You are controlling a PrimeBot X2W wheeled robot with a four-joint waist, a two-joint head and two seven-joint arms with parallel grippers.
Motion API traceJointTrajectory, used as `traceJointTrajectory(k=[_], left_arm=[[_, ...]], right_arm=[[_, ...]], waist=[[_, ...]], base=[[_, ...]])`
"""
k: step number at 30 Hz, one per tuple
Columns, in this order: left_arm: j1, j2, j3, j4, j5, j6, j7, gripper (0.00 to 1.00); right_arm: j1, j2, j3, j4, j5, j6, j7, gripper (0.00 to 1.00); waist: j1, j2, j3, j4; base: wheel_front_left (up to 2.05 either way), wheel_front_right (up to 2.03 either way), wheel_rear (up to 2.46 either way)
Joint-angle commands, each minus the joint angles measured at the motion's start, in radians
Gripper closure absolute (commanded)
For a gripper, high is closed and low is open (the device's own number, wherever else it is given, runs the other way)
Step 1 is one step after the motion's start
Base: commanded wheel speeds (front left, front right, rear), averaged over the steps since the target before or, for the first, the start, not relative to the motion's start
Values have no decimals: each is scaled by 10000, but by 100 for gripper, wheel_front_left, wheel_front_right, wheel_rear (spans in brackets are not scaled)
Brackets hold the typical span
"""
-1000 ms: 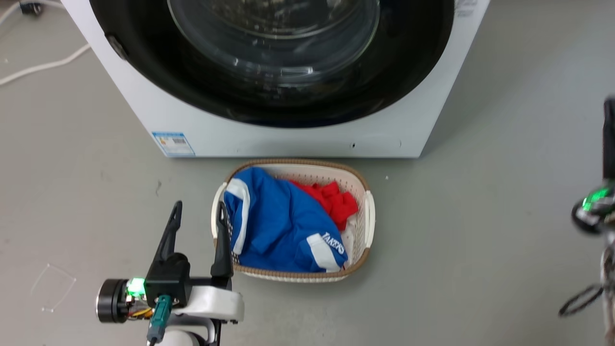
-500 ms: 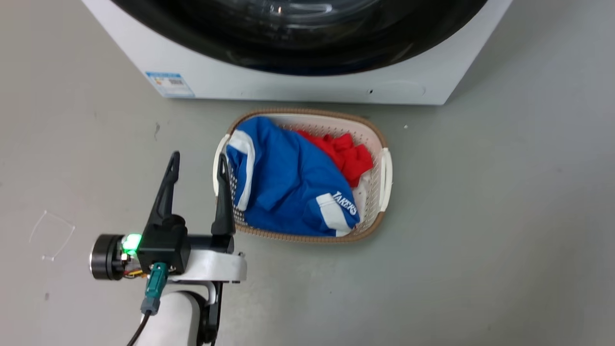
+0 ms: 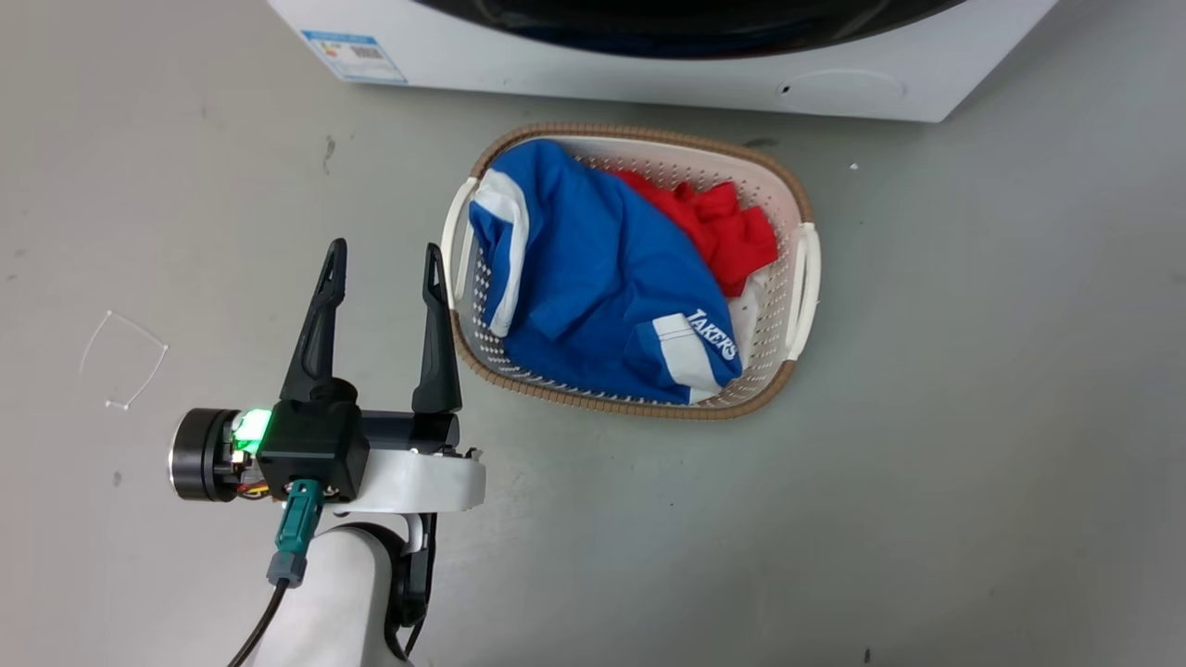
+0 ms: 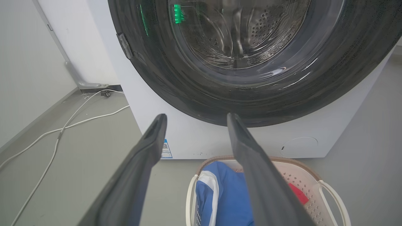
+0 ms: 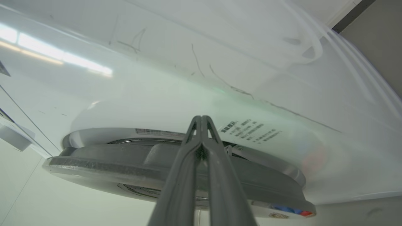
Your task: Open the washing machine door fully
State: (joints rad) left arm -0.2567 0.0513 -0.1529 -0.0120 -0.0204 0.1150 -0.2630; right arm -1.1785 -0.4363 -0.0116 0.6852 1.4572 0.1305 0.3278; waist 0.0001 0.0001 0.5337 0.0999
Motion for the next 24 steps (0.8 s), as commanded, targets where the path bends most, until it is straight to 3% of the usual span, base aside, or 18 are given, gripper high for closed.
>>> traceJointTrajectory(k=[1,13,24], left_arm=[[-158,-18,5,-67,11,49,-28,0],[-302,-17,-24,-51,-67,103,-28,0],[-4,-17,47,87,-16,131,-28,0]], right_arm=[[-247,-33,92,80,-51,4,133,100],[-889,367,1209,89,-265,4,1789,100],[112,360,1763,-440,-230,17,2540,100]], waist=[[-1,-1,142,110],[-1,-1,427,221],[-1,-1,-51,39]], base=[[0,0,0],[0,0,0],[0,0,0]])
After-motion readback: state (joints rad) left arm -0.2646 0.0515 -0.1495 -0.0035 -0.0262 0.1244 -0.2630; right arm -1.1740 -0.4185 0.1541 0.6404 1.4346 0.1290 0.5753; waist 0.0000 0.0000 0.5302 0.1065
